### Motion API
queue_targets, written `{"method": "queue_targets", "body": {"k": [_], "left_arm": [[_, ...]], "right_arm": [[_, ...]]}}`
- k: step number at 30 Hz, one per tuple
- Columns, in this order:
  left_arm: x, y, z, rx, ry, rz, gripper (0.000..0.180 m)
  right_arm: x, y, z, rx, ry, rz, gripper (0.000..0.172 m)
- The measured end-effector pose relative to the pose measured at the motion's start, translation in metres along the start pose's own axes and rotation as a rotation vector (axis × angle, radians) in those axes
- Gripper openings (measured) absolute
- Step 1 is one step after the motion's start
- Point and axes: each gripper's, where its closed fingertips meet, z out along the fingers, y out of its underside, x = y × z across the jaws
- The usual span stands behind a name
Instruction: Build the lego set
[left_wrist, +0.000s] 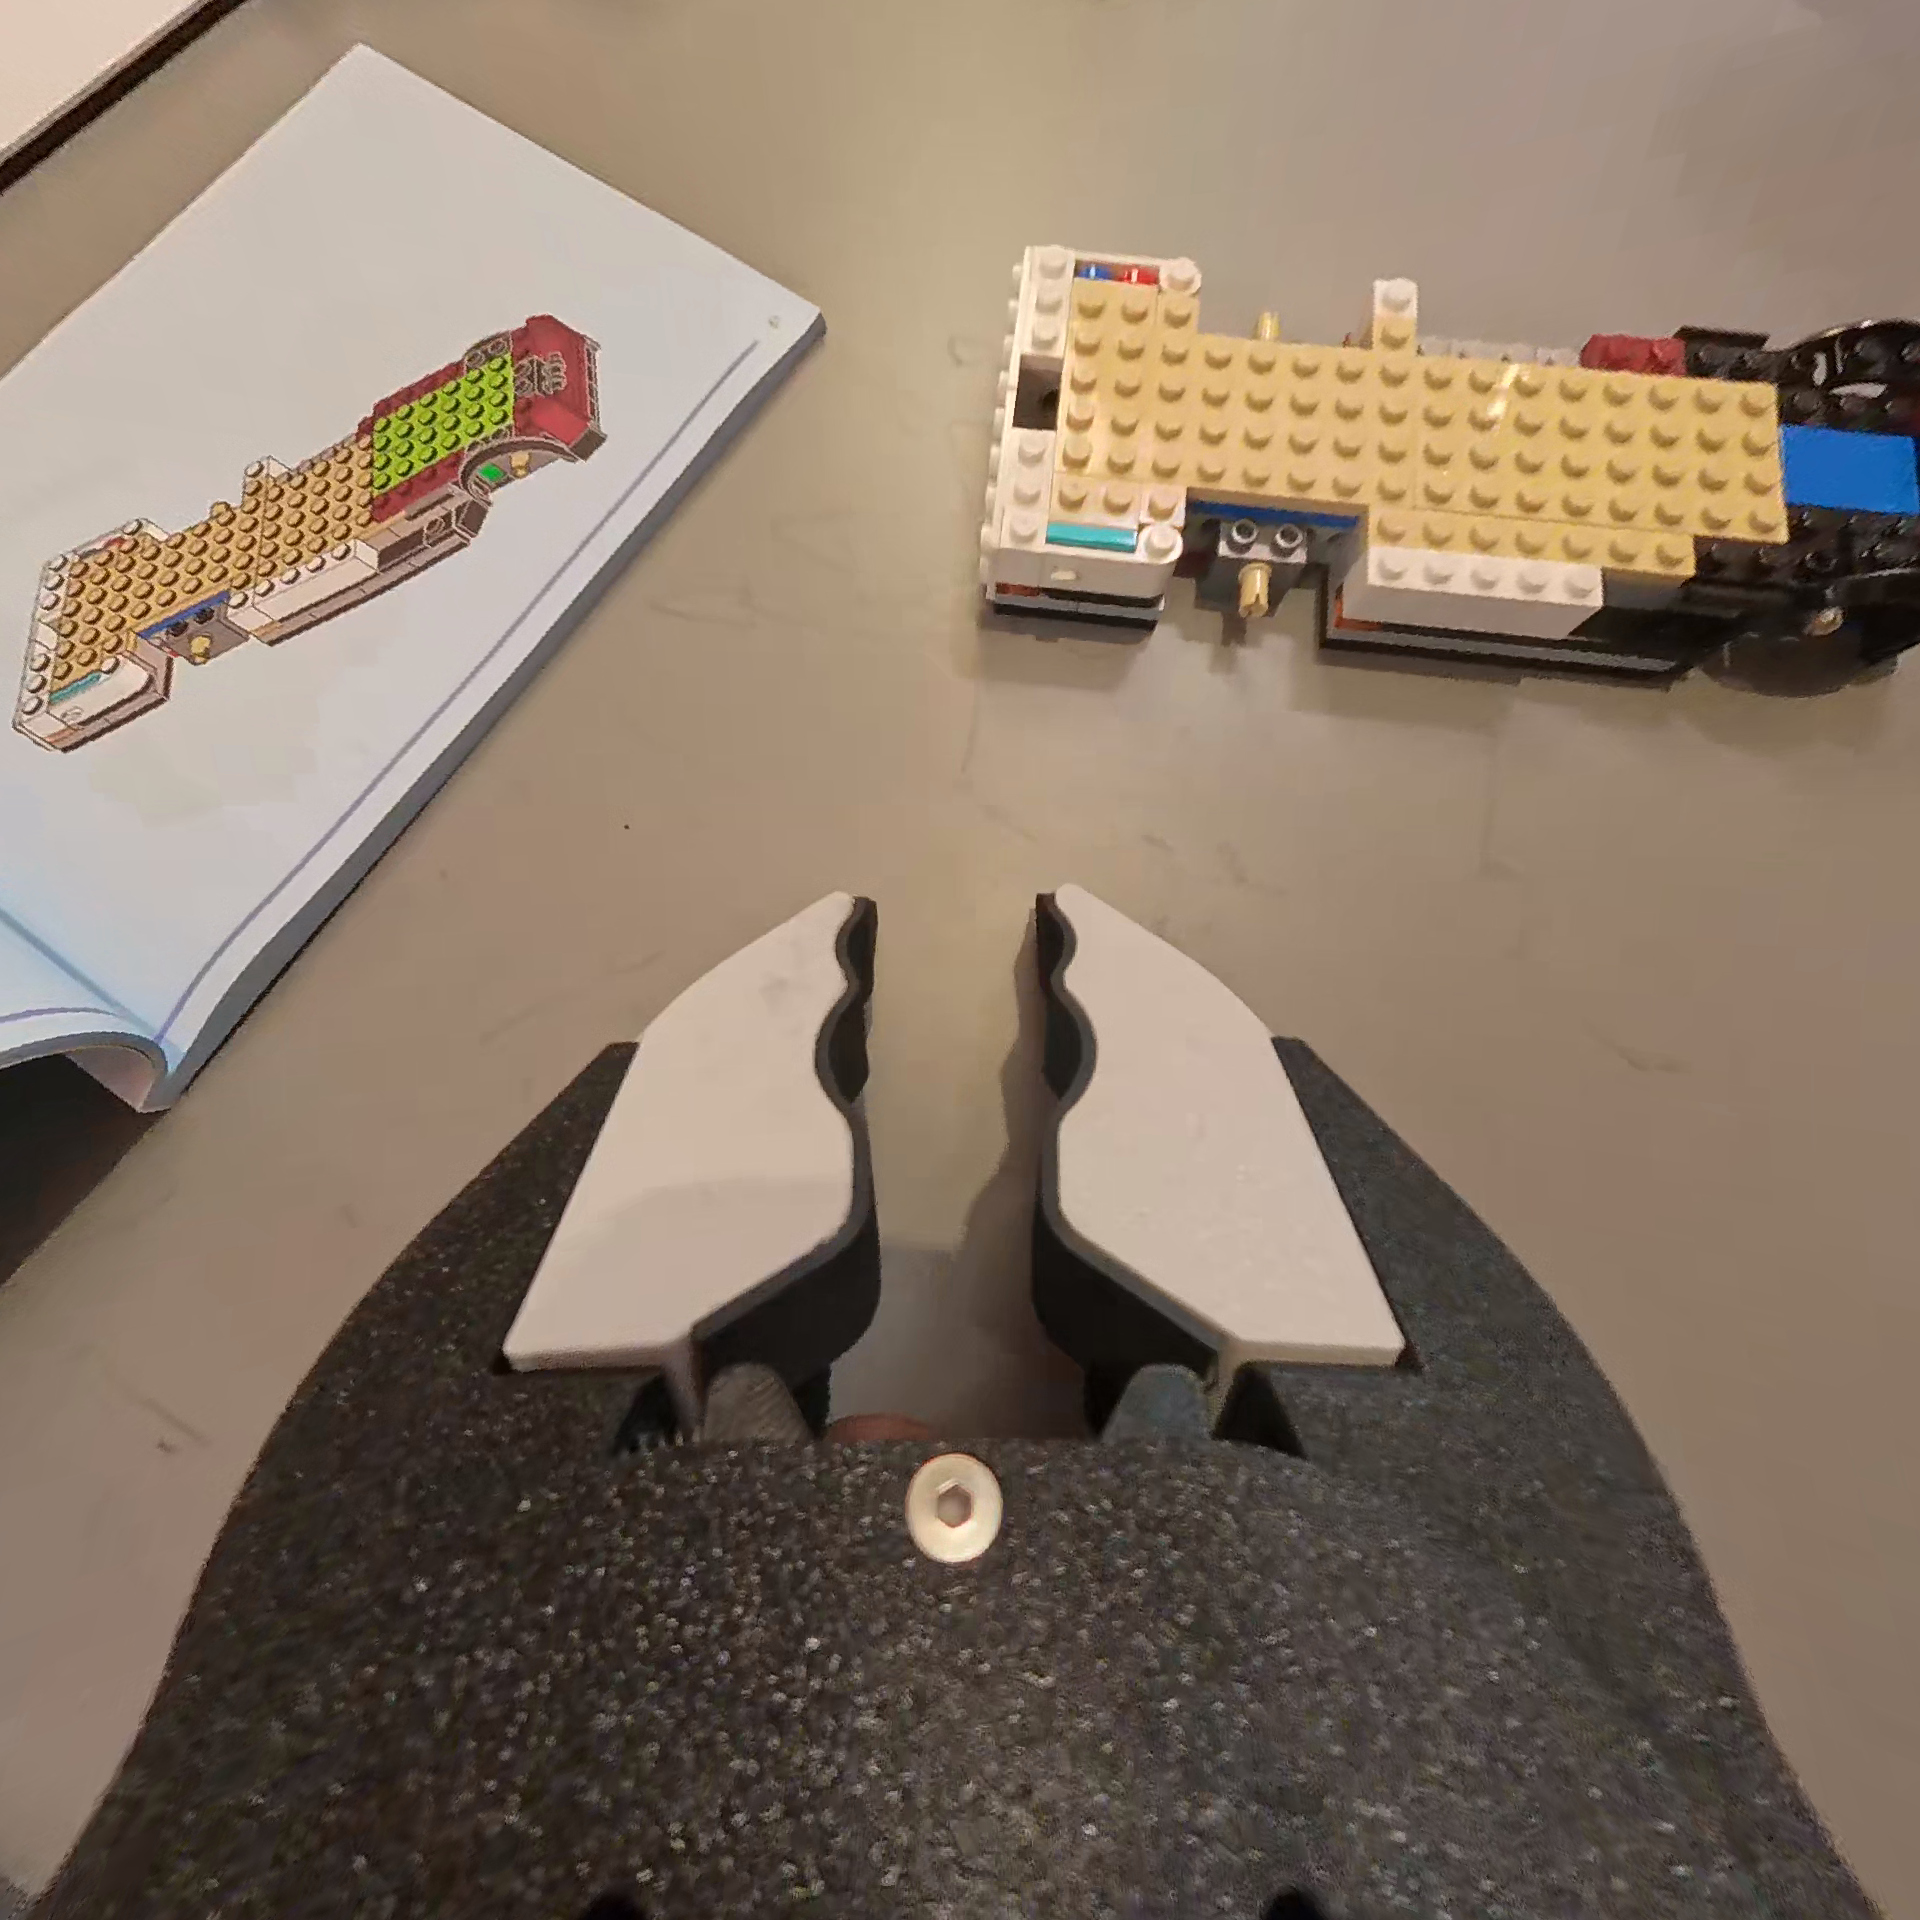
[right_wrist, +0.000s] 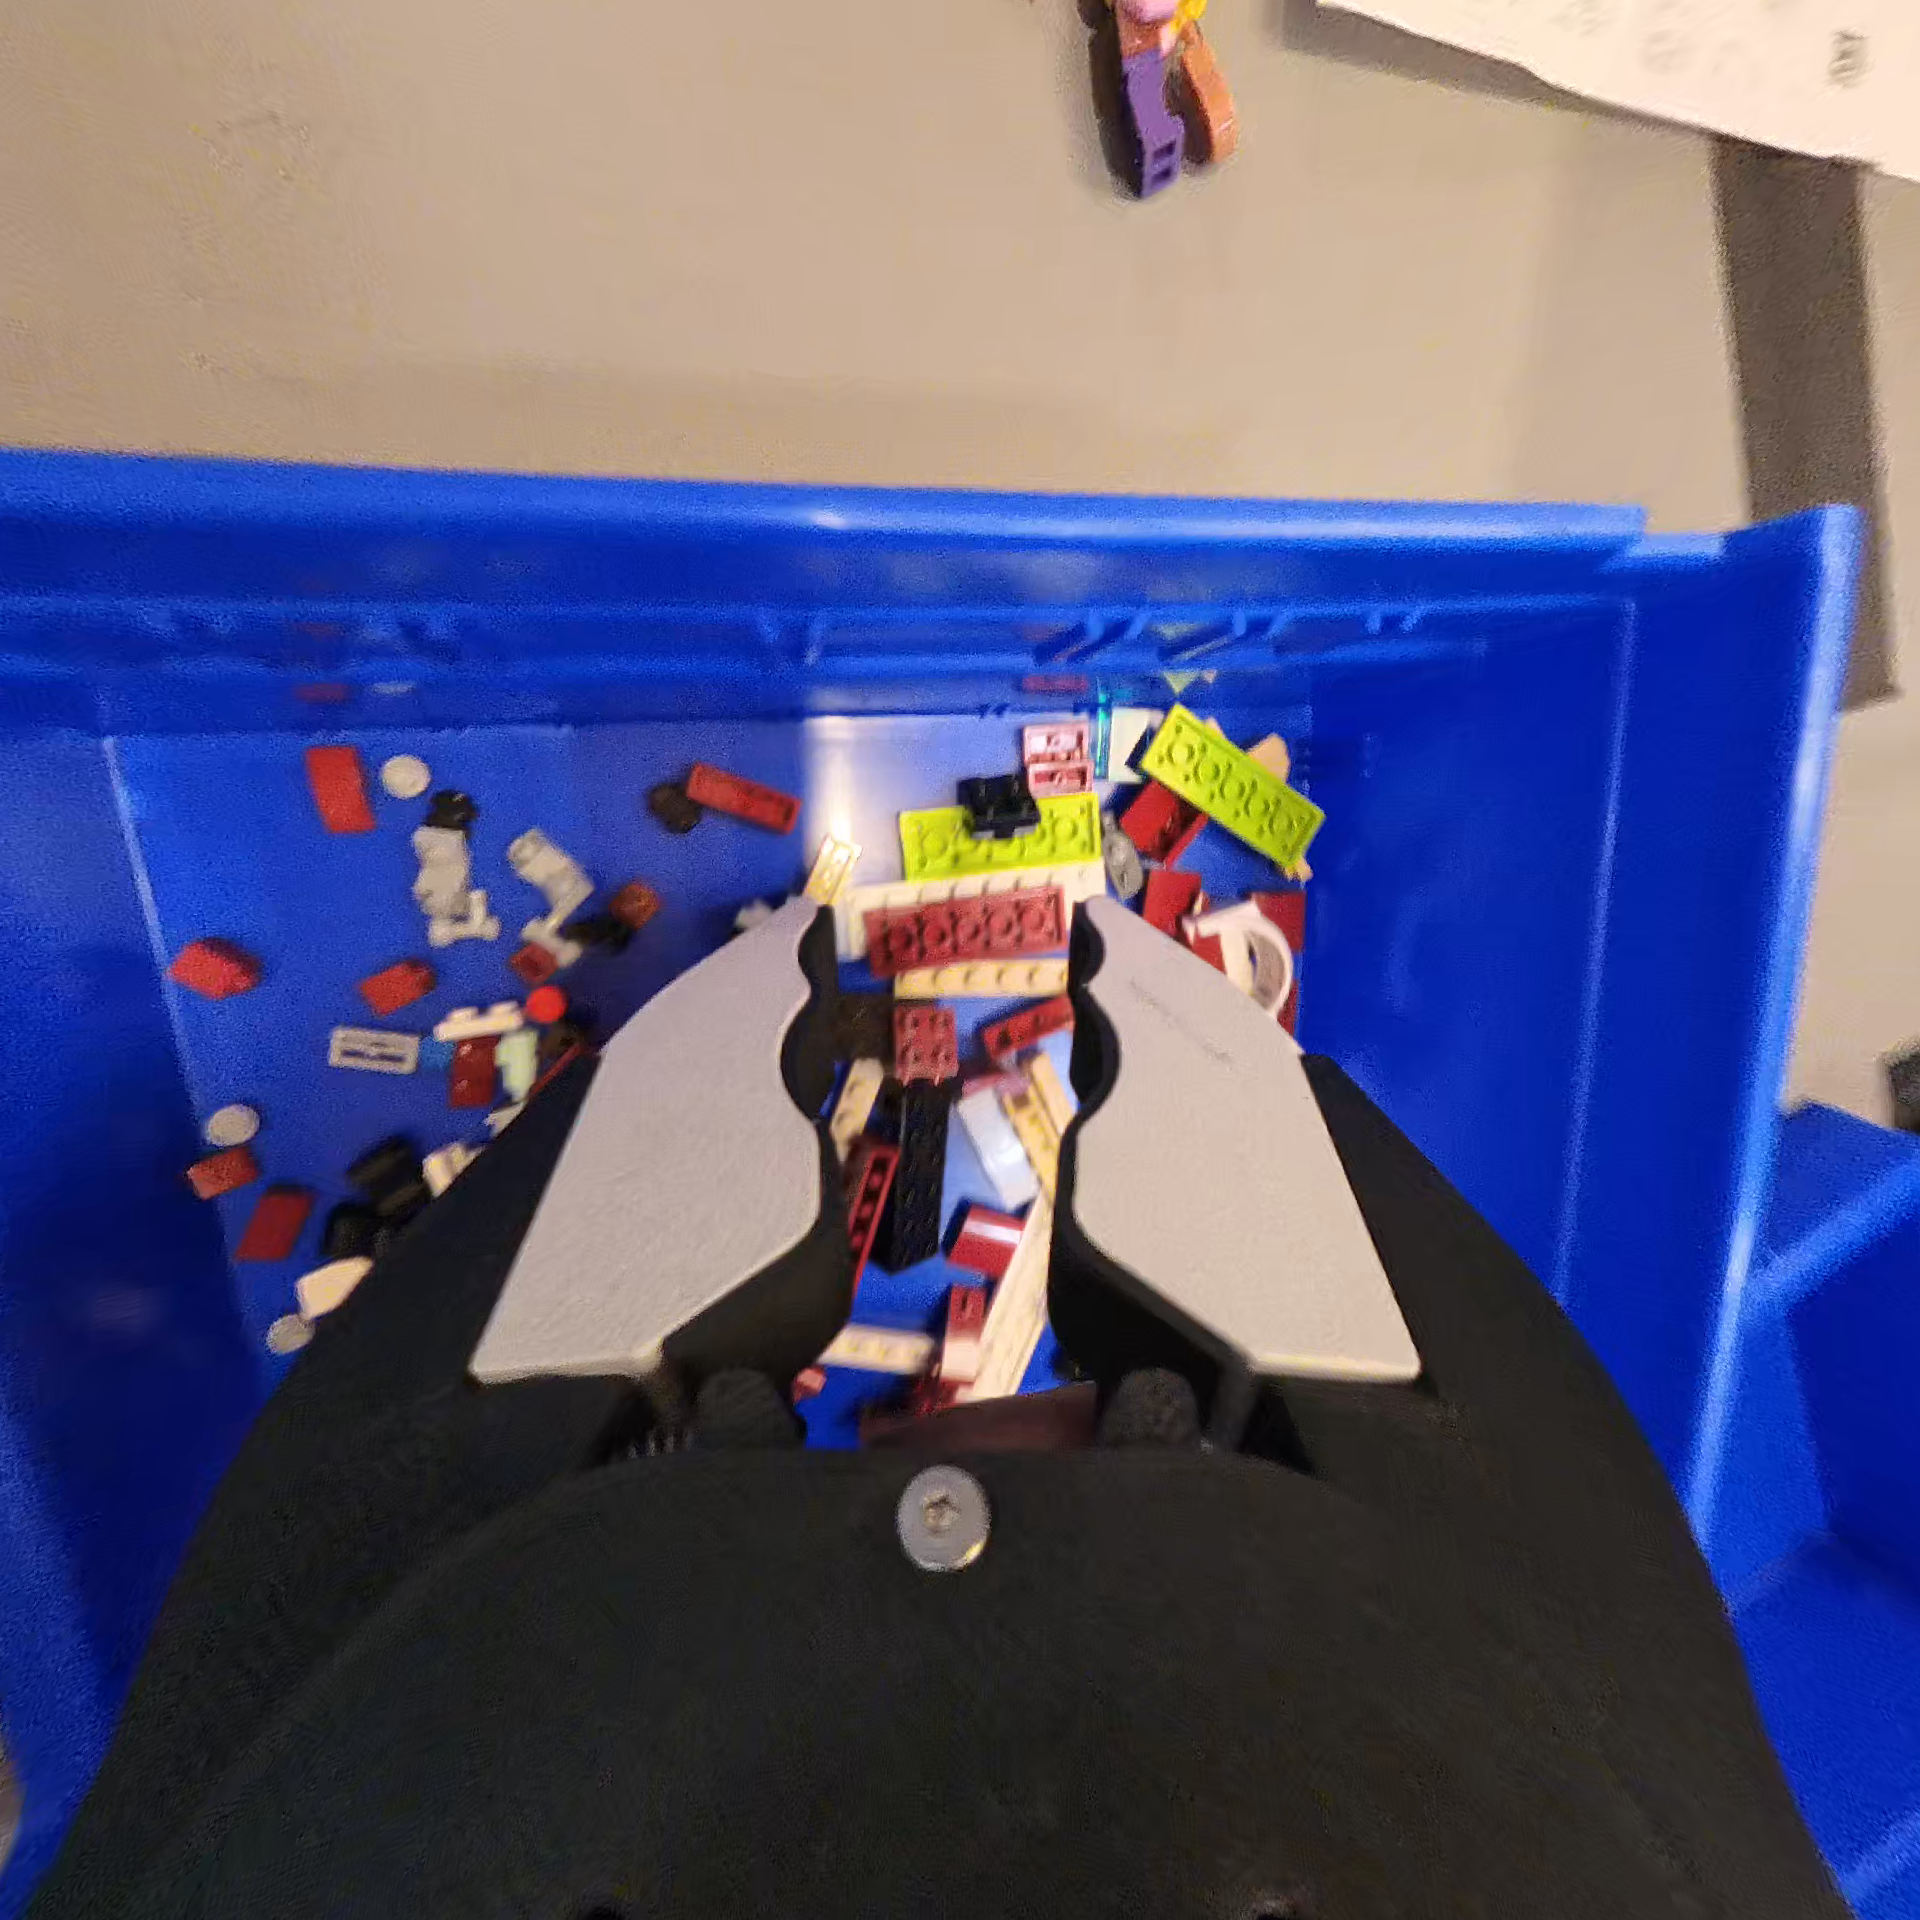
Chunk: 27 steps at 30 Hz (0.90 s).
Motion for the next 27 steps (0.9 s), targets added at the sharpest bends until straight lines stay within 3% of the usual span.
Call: {"method": "queue_targets", "body": {"k": [5, 9, 14, 19, 27], "left_arm": [[0.001, 0.001, -0.001, -0.001, -0.005, 0.010, 0.030], [-0.001, 0.002, -0.001, -0.005, 0.009, -0.018, 0.030], [0.000, 0.002, -0.001, -0.005, 0.011, -0.013, 0.030], [0.001, 0.002, -0.001, -0.006, 0.013, -0.004, 0.030], [0.004, 0.003, -0.001, -0.009, 0.008, 0.022, 0.030]], "right_arm": [[0.008, 0.005, 0.033, -0.031, -0.096, -0.012, 0.039], [0.006, 0.011, 0.045, -0.082, -0.128, -0.006, 0.049], [0.005, 0.011, 0.048, -0.101, -0.166, 0.049, 0.060], [0.004, 0.013, 0.046, -0.098, -0.153, 0.060, 0.042], [0.018, 0.019, 0.024, -0.085, -0.074, 0.052, 0.046]]}}
